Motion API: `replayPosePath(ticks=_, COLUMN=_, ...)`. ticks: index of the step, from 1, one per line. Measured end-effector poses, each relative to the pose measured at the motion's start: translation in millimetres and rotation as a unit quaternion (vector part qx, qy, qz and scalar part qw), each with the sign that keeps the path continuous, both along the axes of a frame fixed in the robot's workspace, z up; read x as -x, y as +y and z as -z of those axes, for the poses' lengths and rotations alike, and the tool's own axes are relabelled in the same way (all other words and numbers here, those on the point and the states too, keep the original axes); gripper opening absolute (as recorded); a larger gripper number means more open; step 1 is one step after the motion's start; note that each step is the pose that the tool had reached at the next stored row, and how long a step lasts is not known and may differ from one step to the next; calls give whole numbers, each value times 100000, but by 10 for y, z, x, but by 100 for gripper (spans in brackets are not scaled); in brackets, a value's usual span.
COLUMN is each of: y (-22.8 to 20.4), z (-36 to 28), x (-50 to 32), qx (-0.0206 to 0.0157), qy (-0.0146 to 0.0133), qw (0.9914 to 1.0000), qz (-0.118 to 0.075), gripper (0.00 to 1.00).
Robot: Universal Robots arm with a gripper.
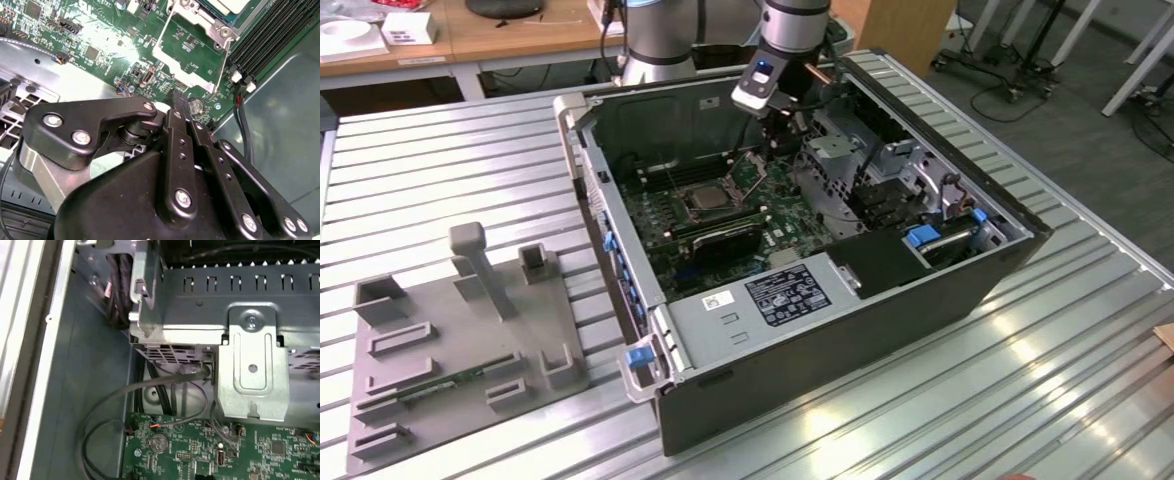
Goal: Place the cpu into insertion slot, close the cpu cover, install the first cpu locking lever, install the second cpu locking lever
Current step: 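Close the cpu cover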
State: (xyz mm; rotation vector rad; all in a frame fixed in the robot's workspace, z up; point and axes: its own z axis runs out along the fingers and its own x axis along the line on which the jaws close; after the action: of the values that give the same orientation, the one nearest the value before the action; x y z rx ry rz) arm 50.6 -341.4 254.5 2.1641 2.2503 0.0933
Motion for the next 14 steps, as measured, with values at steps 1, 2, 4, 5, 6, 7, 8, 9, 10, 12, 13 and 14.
replayPosePath(ticks=1, y=-1, z=7, x=0, qx=1, qy=0, qw=100000, qz=209, gripper=10)
replayPosePath(ticks=2, y=-1, z=14, x=0, qx=-3, qy=-1, qw=99999, qz=407, gripper=10)
replayPosePath(ticks=4, y=-1, z=27, x=0, qx=-2, qy=0, qw=99997, qz=786, gripper=10)
replayPosePath(ticks=5, y=-1, z=32, x=0, qx=2, qy=1, qw=99996, qz=942, gripper=10)
replayPosePath(ticks=6, y=-1, z=38, x=0, qx=2, qy=0, qw=99994, qz=1087, gripper=10)
replayPosePath(ticks=7, y=-1, z=43, x=0, qx=1, qy=1, qw=99993, qz=1202, gripper=10)
replayPosePath(ticks=8, y=-1, z=47, x=0, qx=3, qy=1, qw=99992, qz=1270, gripper=10)
replayPosePath(ticks=9, y=-1, z=49, x=0, qx=10, qy=2, qw=99992, qz=1304, gripper=10)
replayPosePath(ticks=10, y=-2, z=50, x=0, qx=18, qy=5, qw=99991, qz=1321, gripper=10)
replayPosePath(ticks=12, y=-1, z=54, x=6, qx=8, qy=-1, qw=99991, qz=1350, gripper=10)
replayPosePath(ticks=13, y=-1, z=55, x=13, qx=1, qy=-4, qw=99991, qz=1341, gripper=10)
replayPosePath(ticks=14, y=-1, z=57, x=25, qx=-6, qy=-11, qw=99991, qz=1342, gripper=10)
